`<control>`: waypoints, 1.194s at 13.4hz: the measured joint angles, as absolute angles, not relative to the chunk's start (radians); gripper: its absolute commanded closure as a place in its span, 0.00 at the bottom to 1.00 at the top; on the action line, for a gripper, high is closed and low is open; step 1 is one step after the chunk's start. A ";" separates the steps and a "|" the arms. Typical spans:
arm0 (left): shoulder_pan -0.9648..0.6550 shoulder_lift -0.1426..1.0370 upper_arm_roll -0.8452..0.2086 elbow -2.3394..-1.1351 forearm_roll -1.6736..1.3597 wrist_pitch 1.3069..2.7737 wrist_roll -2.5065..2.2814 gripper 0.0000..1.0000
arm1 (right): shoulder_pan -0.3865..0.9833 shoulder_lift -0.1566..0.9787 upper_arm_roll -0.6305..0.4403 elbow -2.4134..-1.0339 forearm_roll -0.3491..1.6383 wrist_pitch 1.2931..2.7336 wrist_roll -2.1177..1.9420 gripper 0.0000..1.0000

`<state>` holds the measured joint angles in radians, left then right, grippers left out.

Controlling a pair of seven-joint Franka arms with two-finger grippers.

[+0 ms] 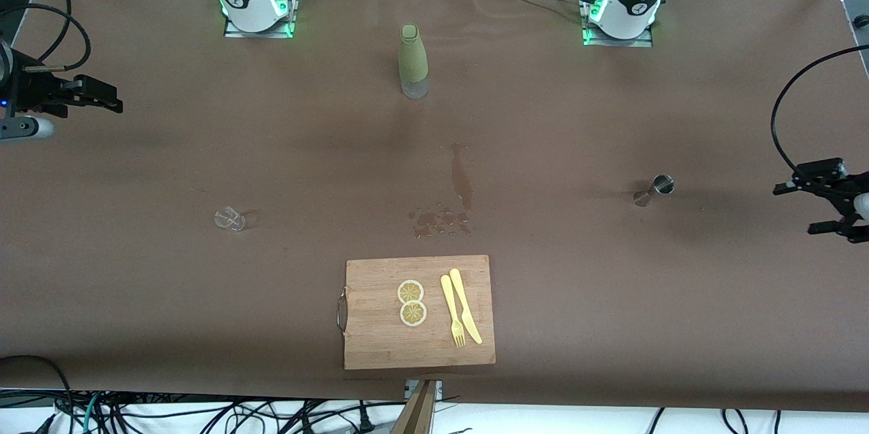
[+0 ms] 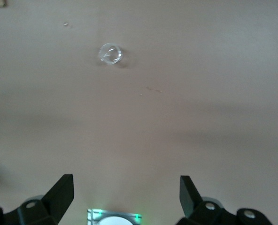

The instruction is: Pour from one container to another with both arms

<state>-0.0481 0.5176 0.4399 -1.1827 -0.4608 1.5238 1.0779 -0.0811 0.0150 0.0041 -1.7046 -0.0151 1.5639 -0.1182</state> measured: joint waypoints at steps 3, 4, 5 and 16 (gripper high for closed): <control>-0.063 0.430 0.371 -1.182 -0.314 1.534 0.813 0.00 | -0.076 -0.024 -0.013 -1.750 -0.016 1.587 -0.024 0.00; -0.064 0.395 0.333 -1.182 -0.263 1.533 0.679 0.00 | -0.074 -0.031 -0.019 -1.755 -0.016 1.595 -0.013 0.00; -0.064 0.361 0.289 -1.183 -0.216 1.531 0.547 0.00 | -0.072 -0.039 -0.021 -1.755 -0.016 1.613 -0.008 0.00; -0.063 0.198 0.092 -1.320 -0.115 1.410 -0.006 0.00 | -0.065 -0.059 -0.027 -1.767 -0.016 1.649 0.000 0.00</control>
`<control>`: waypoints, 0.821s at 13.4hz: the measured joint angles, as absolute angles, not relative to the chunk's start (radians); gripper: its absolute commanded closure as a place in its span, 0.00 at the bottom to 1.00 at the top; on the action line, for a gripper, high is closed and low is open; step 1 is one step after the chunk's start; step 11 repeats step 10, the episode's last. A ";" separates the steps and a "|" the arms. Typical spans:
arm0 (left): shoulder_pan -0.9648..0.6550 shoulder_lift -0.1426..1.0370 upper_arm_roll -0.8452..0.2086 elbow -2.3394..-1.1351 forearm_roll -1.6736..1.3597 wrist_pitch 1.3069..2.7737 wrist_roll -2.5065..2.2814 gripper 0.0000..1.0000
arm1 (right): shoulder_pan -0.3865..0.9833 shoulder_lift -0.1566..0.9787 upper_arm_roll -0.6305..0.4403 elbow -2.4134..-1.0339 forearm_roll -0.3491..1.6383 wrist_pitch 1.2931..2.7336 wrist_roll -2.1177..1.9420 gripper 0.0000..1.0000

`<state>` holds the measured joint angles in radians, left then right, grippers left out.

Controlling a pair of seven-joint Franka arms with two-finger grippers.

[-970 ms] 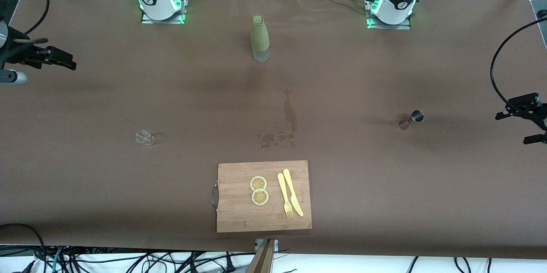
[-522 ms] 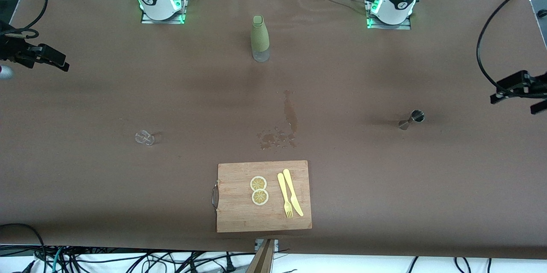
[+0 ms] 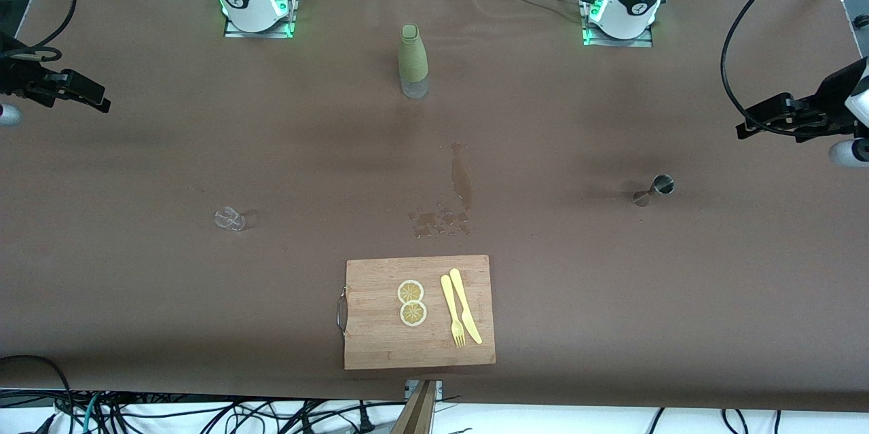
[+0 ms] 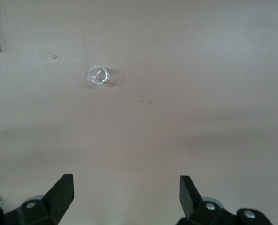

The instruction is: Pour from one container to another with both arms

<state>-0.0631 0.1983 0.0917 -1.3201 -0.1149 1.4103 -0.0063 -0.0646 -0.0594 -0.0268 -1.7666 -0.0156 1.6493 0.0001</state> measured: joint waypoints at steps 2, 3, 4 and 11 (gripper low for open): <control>-0.058 0.198 0.092 -1.330 -0.115 1.411 -0.010 0.00 | -0.065 -0.059 -0.027 -1.765 -0.016 1.649 0.000 0.00; -0.056 0.198 0.092 -1.332 -0.115 1.411 -0.011 0.00 | -0.064 -0.059 -0.027 -1.764 -0.016 1.649 0.000 0.00; -0.056 0.198 0.092 -1.332 -0.115 1.411 -0.011 0.00 | -0.063 -0.059 -0.027 -1.764 -0.016 1.649 0.000 0.00; -0.094 0.192 0.080 -1.332 -0.075 1.411 -0.017 0.00 | -0.062 -0.059 -0.027 -1.764 -0.016 1.649 0.000 0.00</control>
